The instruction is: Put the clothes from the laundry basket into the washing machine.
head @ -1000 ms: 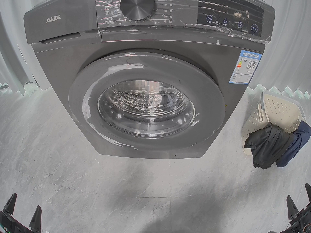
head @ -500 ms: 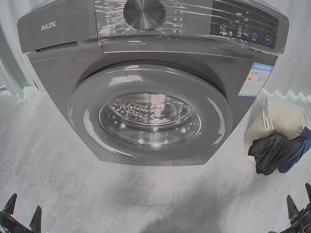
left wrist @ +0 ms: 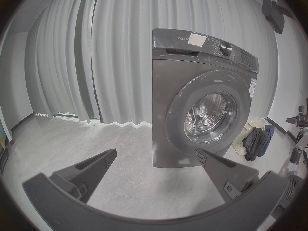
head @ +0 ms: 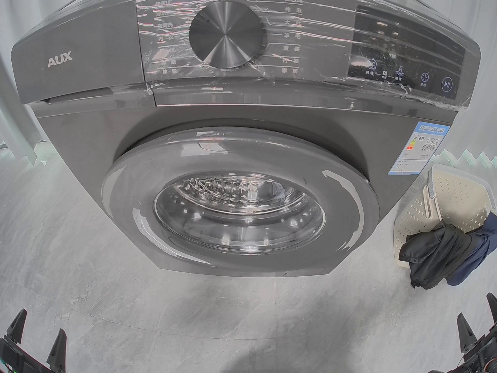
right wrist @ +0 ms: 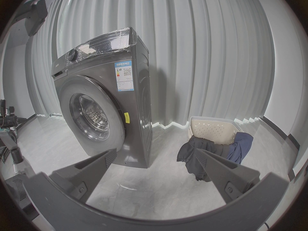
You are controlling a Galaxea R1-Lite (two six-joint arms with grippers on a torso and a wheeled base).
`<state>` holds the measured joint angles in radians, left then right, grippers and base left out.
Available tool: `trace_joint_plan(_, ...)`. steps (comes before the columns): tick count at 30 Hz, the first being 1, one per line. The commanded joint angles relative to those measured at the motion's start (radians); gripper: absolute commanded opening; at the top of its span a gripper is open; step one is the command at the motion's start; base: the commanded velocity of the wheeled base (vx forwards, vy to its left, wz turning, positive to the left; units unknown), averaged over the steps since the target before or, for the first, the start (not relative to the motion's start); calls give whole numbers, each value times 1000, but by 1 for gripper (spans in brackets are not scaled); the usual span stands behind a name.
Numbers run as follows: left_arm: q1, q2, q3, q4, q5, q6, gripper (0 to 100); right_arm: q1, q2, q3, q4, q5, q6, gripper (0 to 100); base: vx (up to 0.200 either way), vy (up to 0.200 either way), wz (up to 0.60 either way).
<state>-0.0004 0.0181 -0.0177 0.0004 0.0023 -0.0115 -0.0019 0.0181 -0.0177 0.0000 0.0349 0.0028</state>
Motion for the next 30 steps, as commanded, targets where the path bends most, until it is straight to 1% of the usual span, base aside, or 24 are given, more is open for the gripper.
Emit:
trace_joint_plan(1,0,-18,16,1,1,1,100,0,-6,18,-2,2,-1,100,0,0,0)
trace_joint_plan(2,0,-18,16,0,1,-1,100,0,-13,-5,-34,8,0,100,0,0,0)
trace_joint_plan(3,0,-18,16,1,1,-1,100,3,-10,-90,-103,8,5,100,0,0,0)
trace_joint_plan(4,0,-18,16,1,-1,1,100,7,11,-160,-133,2,5,100,0,0,0)
trace_joint_plan(5,0,-18,16,1,-1,2,100,8,39,-197,-132,5,5,100,0,0,0)
trace_joint_plan(6,0,-18,16,1,1,7,100,14,115,-248,-112,16,5,100,0,0,0)
trace_joint_plan(8,0,-18,16,1,1,7,100,42,209,-232,-92,69,6,100,0,0,0)
trace_joint_plan(9,0,-18,16,1,1,7,100,48,223,-225,-92,77,6,100,0,0,0)
trace_joint_plan(10,0,-18,16,0,1,4,100,74,283,-192,-100,100,6,100,0,0,0)
trace_joint_plan(11,0,-18,16,1,1,2,100,100,349,-169,-118,114,6,100,0,0,0)
trace_joint_plan(14,0,-18,16,1,-1,2,100,152,503,-159,-198,122,6,100,0,0,0)
trace_joint_plan(17,0,-18,16,1,-1,2,100,232,629,-174,-282,138,8,100,0,0,0)
trace_joint_plan(20,0,-18,16,1,-1,2,100,318,755,-196,-354,137,16,100,0,0,0)
trace_joint_plan(21,0,-18,16,0,-1,1,100,335,790,-200,-374,137,23,100,0,0,0)
trace_joint_plan(25,0,-18,16,1,-1,1,100,388,939,-225,-489,132,66,100,0,0,0)
trace_joint_plan(26,0,-18,16,1,-1,1,100,393,974,-231,-518,131,83,100,0,0,0)
trace_joint_plan(27,0,-18,16,1,-1,1,100,393,974,-231,-518,131,83,100,0,0,0)
trace_joint_plan(28,0,-18,16,1,-1,-1,100,401,1045,-237,-586,126,115,100,0,0,0)
trace_joint_plan(30,0,-18,16,1,-2,-2,100,405,1080,-240,-624,125,126,100,0,0,0)
